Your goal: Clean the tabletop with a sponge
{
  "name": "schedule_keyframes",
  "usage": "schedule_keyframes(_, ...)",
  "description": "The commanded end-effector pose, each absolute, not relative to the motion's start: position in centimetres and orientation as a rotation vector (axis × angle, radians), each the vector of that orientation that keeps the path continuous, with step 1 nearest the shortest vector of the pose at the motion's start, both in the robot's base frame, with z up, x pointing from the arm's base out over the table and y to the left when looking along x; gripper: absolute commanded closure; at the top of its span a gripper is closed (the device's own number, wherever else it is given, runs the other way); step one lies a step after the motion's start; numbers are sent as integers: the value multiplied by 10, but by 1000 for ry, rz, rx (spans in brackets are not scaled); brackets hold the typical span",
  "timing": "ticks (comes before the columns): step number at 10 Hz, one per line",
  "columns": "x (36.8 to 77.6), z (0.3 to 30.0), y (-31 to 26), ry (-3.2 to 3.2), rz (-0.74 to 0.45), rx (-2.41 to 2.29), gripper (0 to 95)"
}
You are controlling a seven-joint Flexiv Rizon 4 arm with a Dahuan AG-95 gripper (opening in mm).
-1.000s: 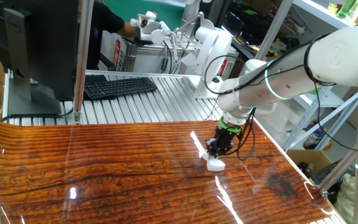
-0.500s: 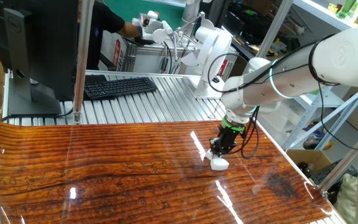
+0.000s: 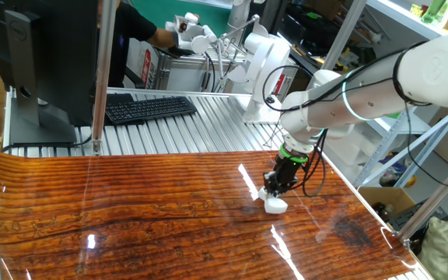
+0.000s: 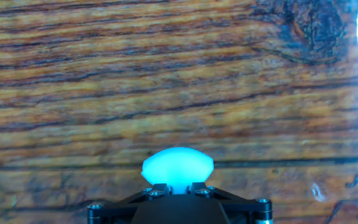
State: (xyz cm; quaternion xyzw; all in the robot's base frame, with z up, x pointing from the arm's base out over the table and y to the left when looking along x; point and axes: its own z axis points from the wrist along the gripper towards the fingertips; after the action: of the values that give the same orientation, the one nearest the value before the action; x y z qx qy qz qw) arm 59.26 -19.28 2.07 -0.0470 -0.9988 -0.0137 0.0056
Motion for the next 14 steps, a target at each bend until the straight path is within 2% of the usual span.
schedule_keyframes(1, 572, 20, -189, -3119, -101, -153, 950)
schedule_keyframes(6, 543, 24, -178, -3114, -114, -154, 950)
schedule_keyframes(14, 542, 21, -174, -3122, -109, -131, 950)
